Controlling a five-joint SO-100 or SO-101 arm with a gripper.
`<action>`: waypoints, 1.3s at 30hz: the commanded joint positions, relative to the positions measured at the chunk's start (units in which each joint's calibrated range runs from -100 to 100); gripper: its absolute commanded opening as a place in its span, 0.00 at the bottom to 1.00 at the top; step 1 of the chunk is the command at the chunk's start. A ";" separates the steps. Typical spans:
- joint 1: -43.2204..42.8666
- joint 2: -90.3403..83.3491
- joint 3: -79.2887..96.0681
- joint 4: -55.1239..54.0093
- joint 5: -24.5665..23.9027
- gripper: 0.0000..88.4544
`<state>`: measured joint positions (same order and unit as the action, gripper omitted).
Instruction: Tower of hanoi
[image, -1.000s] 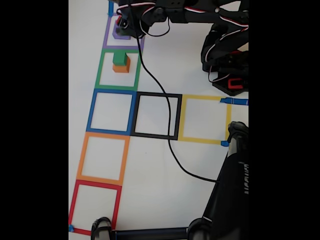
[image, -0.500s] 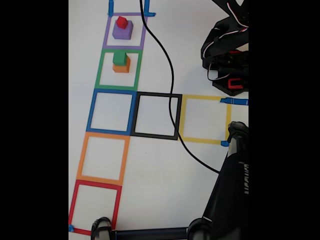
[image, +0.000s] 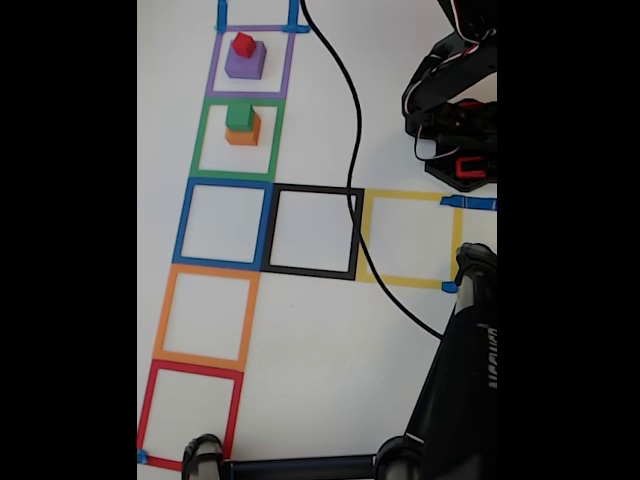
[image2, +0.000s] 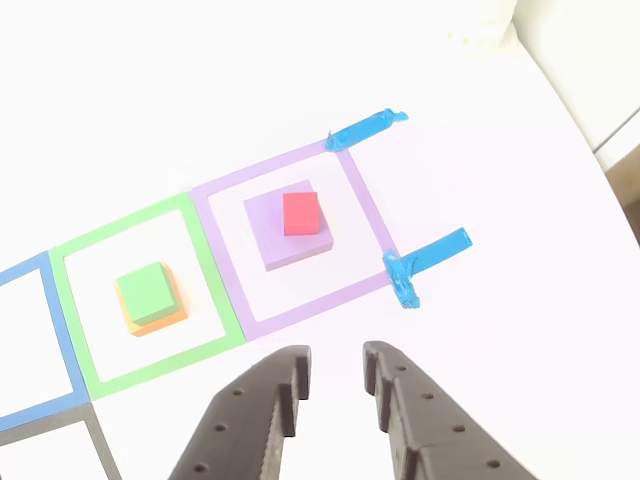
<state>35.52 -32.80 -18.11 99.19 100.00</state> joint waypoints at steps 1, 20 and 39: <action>1.39 -1.64 7.83 -6.97 0.00 0.06; 5.23 -6.81 74.29 -81.78 0.00 0.34; 3.89 28.64 83.92 -134.17 0.00 0.35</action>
<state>40.67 -8.74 66.98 -26.56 100.00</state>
